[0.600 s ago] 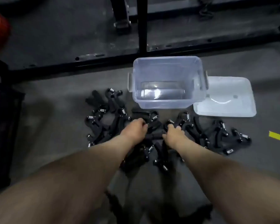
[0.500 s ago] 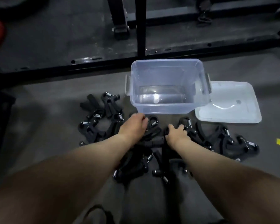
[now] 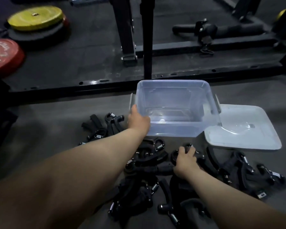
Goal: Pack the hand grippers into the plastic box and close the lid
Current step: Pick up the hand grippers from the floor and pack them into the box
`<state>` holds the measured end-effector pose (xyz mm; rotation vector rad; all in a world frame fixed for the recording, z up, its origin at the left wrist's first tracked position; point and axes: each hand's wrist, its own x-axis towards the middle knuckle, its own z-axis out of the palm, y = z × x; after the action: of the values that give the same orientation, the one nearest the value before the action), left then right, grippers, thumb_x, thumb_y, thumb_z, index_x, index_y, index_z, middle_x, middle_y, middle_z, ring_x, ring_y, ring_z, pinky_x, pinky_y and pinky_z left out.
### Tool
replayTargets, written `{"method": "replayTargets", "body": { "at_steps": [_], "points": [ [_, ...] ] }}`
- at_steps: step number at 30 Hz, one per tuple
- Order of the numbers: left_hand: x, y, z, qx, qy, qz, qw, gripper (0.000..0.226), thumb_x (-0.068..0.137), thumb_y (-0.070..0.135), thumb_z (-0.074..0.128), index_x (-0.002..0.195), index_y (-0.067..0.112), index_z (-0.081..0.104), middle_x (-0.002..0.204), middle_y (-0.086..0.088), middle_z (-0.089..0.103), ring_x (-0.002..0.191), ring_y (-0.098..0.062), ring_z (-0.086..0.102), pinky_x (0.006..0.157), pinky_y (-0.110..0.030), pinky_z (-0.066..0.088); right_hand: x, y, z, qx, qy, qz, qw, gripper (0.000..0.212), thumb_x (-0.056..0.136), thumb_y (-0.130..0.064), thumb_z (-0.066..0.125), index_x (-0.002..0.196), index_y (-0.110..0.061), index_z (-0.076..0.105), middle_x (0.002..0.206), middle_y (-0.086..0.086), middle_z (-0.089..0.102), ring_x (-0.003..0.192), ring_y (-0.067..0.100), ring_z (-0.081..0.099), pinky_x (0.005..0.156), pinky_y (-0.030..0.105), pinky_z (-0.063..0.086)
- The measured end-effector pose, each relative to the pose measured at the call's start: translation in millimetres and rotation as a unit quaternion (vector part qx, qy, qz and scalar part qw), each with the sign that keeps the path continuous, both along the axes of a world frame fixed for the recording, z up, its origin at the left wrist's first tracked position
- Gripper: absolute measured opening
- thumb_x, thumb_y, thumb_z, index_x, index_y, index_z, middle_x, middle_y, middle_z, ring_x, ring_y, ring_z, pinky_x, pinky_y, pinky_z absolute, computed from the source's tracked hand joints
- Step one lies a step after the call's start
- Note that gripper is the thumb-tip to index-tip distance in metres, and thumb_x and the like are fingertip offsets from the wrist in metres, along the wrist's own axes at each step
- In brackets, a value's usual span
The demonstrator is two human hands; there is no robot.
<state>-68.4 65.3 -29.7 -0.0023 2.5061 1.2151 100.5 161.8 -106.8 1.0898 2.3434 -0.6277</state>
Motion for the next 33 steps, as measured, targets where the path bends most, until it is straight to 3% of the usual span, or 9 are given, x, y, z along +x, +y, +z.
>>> {"method": "replayTargets", "body": {
  "at_steps": [4, 8, 11, 13, 15, 19, 23, 27, 33],
  "points": [
    [-4.8, -3.3, 2.4, -0.008, -0.019, 0.023, 1.000, 0.041, 0.073, 0.008, 0.054, 0.114, 0.014, 0.058, 0.105, -0.006, 0.066, 0.099, -0.031, 0.063, 0.086, -0.037, 0.054, -2.3, 3.0, 21.6, 0.004, 0.001, -0.055, 0.998, 0.075, 0.077, -0.020, 0.065, 0.136, -0.015, 0.018, 0.136, 0.019, 0.022, 0.121, 0.038, 0.042, 0.099, 0.045, 0.041],
    [4.2, -14.0, 8.0, -0.049, -0.001, -0.035, 0.998, 0.030, 0.078, 0.003, 0.051, 0.105, 0.011, 0.061, 0.099, -0.004, 0.067, 0.091, -0.027, 0.062, 0.075, -0.026, 0.048, -5.5, 13.8, 50.3, -0.015, -0.018, -0.052, 0.998, 0.073, 0.079, -0.025, 0.054, 0.140, -0.008, 0.018, 0.135, 0.020, 0.043, 0.121, 0.036, 0.050, 0.099, 0.040, 0.043],
    [0.6, -11.9, 18.7, -0.065, 0.002, -0.065, 0.996, 0.033, 0.080, 0.006, 0.050, 0.109, 0.013, 0.063, 0.101, -0.010, 0.068, 0.093, -0.032, 0.064, 0.075, -0.029, 0.051, -3.9, 15.6, 88.0, -0.087, -0.043, 0.034, 0.995, 0.022, 0.087, -0.019, 0.049, 0.104, -0.005, 0.055, 0.105, 0.015, 0.061, 0.088, 0.029, 0.060, 0.071, 0.026, 0.050],
    [-0.2, -10.0, 25.2, -0.047, -0.004, -0.079, 0.996, 0.031, 0.082, 0.009, 0.050, 0.110, 0.015, 0.062, 0.101, -0.009, 0.067, 0.092, -0.032, 0.064, 0.077, -0.031, 0.052, -3.6, 13.2, 117.4, -0.149, -0.075, 0.099, 0.981, 0.019, 0.087, -0.010, 0.048, 0.075, -0.004, 0.062, 0.082, 0.016, 0.061, 0.060, 0.027, 0.054, 0.046, 0.020, 0.042],
    [1.0, -8.4, 28.5, -0.015, -0.019, -0.088, 0.996, 0.031, 0.082, 0.011, 0.051, 0.111, 0.019, 0.061, 0.099, -0.006, 0.068, 0.086, -0.029, 0.066, 0.072, -0.032, 0.055, -1.8, 15.2, 147.3, -0.212, -0.067, 0.102, 0.970, 0.015, 0.081, -0.004, 0.052, 0.072, -0.004, 0.064, 0.064, 0.015, 0.054, 0.045, 0.023, 0.043, 0.038, 0.018, 0.031],
    [-4.5, -6.8, 23.4, 0.026, -0.066, -0.094, 0.993, 0.033, 0.082, 0.007, 0.048, 0.109, 0.020, 0.061, 0.095, -0.009, 0.068, 0.083, -0.031, 0.068, 0.065, -0.040, 0.061, -9.2, 37.7, 193.8, -0.383, 0.073, -0.033, 0.920, 0.018, 0.086, -0.017, 0.063, 0.069, -0.013, 0.059, 0.058, 0.007, 0.048, 0.046, 0.015, 0.040, 0.042, 0.019, 0.029],
    [-11.3, -7.5, 25.5, -0.048, -0.046, -0.102, 0.993, 0.042, 0.079, 0.022, 0.056, 0.121, 0.026, 0.058, 0.123, -0.011, 0.056, 0.104, -0.029, 0.059, 0.096, -0.035, 0.049, -48.7, 61.3, 203.1, -0.397, 0.222, -0.106, 0.884, 0.016, 0.090, -0.021, 0.068, 0.099, -0.008, 0.068, 0.088, 0.011, 0.062, 0.074, 0.017, 0.056, 0.061, 0.024, 0.049],
    [-20.3, -8.2, 27.9, -0.121, -0.002, -0.097, 0.988, 0.060, 0.082, 0.018, 0.057, 0.137, 0.015, 0.034, 0.139, -0.014, 0.030, 0.124, -0.036, 0.041, 0.103, -0.040, 0.037, -92.1, 73.3, 181.1, -0.400, 0.230, -0.163, 0.872, 0.019, 0.095, -0.026, 0.062, 0.110, -0.017, 0.069, 0.104, 0.004, 0.072, 0.101, 0.020, 0.068, 0.092, 0.049, 0.054],
    [-57.1, 6.6, 15.6, -0.104, 0.054, -0.154, 0.981, 0.057, 0.086, 0.019, 0.048, 0.141, 0.017, 0.031, 0.149, -0.009, 0.027, 0.134, -0.035, 0.032, 0.110, -0.046, 0.032, -155.8, 82.3, 124.5, -0.415, 0.207, -0.266, 0.845, 0.021, 0.099, -0.032, 0.054, 0.092, -0.013, 0.062, 0.073, 0.001, 0.066, 0.065, 0.016, 0.067, 0.068, 0.038, 0.057]
  ]
}}
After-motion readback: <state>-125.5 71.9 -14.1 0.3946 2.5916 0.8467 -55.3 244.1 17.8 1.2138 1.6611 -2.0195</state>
